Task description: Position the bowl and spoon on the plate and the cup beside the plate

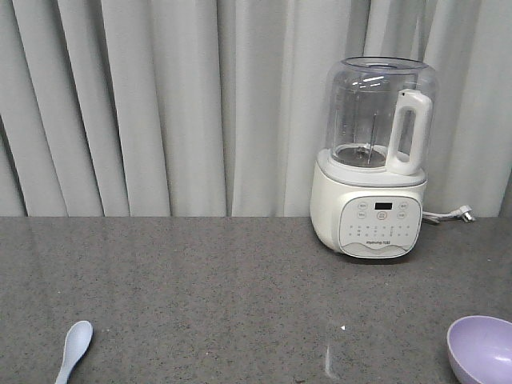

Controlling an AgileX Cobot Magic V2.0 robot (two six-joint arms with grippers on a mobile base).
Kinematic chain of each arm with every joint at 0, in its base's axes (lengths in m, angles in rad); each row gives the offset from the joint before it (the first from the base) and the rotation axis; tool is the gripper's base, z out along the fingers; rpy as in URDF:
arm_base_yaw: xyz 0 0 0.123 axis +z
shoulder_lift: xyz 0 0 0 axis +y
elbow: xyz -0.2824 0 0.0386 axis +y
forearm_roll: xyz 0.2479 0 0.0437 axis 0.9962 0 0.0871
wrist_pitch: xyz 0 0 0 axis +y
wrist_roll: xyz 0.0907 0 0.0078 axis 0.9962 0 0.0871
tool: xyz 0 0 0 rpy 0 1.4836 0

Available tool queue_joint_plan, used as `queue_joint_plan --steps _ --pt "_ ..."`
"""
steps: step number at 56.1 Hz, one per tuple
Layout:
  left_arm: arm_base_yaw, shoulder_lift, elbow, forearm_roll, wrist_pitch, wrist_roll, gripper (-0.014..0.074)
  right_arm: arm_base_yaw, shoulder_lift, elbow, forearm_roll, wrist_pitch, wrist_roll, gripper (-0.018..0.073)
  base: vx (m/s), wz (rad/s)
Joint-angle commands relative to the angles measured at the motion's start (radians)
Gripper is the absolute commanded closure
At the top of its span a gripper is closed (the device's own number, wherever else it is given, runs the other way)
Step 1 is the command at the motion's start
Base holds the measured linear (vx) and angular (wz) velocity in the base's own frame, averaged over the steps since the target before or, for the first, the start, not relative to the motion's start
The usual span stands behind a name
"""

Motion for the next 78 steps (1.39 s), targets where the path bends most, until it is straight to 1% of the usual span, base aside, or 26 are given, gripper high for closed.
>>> queue_joint_plan --steps 1,7,11,16,22,27,30,33,38,41,47,51,54,57,61,66,75,78 --pt "-0.008 0.035 -0.037 -0.01 -0.096 0.001 0.0594 -0.003 0.023 -0.032 0.001 -0.081 -0.011 0.056 0.0 0.0" --pt "-0.008 0.053 -0.037 -0.01 -0.099 0.001 0.0542 -0.003 0.028 -0.032 0.0 -0.09 -0.013 0.0515 0.0 0.0" --pt "-0.008 0.055 -0.037 -0.01 -0.105 0.001 0.0481 -0.003 0.028 -0.032 -0.005 -0.099 -0.025 0.0447 0.0 0.0" --pt "-0.008 0.055 -0.037 -0.01 -0.107 0.001 0.036 -0.003 0.028 -0.032 -0.006 -0.105 -0.029 0.0326 0.0 0.0" --pt "-0.008 0.055 -0.037 -0.01 -0.106 0.001 0.0165 -0.003 0.028 -0.032 -0.006 -0.107 -0.029 0.0121 0.0 0.0" --pt "-0.008 0.055 -0.037 -0.015 -0.094 -0.002 0.0055 -0.003 0.028 -0.032 -0.006 -0.11 -0.029 0.0007 0.0 0.0" --pt "-0.008 0.056 -0.037 -0.055 -0.053 -0.021 0.0021 -0.003 0.028 -0.032 -0.006 -0.118 -0.029 -0.0036 0.0 0.0" --pt "-0.008 0.062 -0.037 -0.085 -0.008 -0.027 0.0016 -0.003 0.028 -0.032 -0.006 -0.125 -0.029 -0.0055 0.0 0.0" --pt "-0.008 0.095 -0.042 -0.128 0.061 -0.028 0.0022 -0.003 0.028 -0.032 -0.005 -0.133 -0.029 -0.005 0.0 0.0" --pt "-0.007 0.128 -0.059 -0.141 0.12 -0.057 0.0029 -0.003 0.028 -0.032 -0.004 -0.133 -0.029 -0.0043 0.0 0.0" --pt "-0.007 0.228 -0.122 -0.121 0.27 -0.125 0.0048 -0.003 0.028 -0.032 -0.003 -0.133 -0.029 -0.0024 0.0 0.0" --pt "-0.007 0.315 -0.167 -0.095 0.373 -0.132 0.0062 -0.003 0.028 -0.032 -0.003 -0.132 -0.029 -0.0019 0.0 0.0" --pt "-0.007 0.374 -0.181 -0.083 0.425 -0.136 0.0071 -0.003 0.028 -0.032 -0.003 -0.132 -0.029 -0.0019 0.0 0.0" --pt "-0.007 0.426 -0.182 -0.072 0.449 -0.157 0.008 -0.003 0.028 -0.032 -0.003 -0.13 -0.025 -0.0019 0.0 0.0" --pt "-0.007 0.492 -0.188 -0.067 0.477 -0.165 0.0089 -0.003 0.028 -0.032 -0.003 -0.128 -0.019 -0.0019 0.0 0.0" --pt "-0.007 0.556 -0.188 -0.067 0.48 -0.165 0.0095 0.002 0.028 -0.032 -0.003 -0.128 -0.019 -0.0019 0.0 0.0" --pt "-0.007 0.64 -0.188 -0.065 0.498 -0.174 0.0095 0.038 0.028 -0.032 -0.007 -0.128 -0.019 -0.0019 0.0 0.0" --pt "-0.007 0.66 -0.188 -0.046 0.518 -0.187 0.0095 0.04 0.028 -0.032 -0.007 -0.128 -0.019 -0.0019 0.0 0.0"
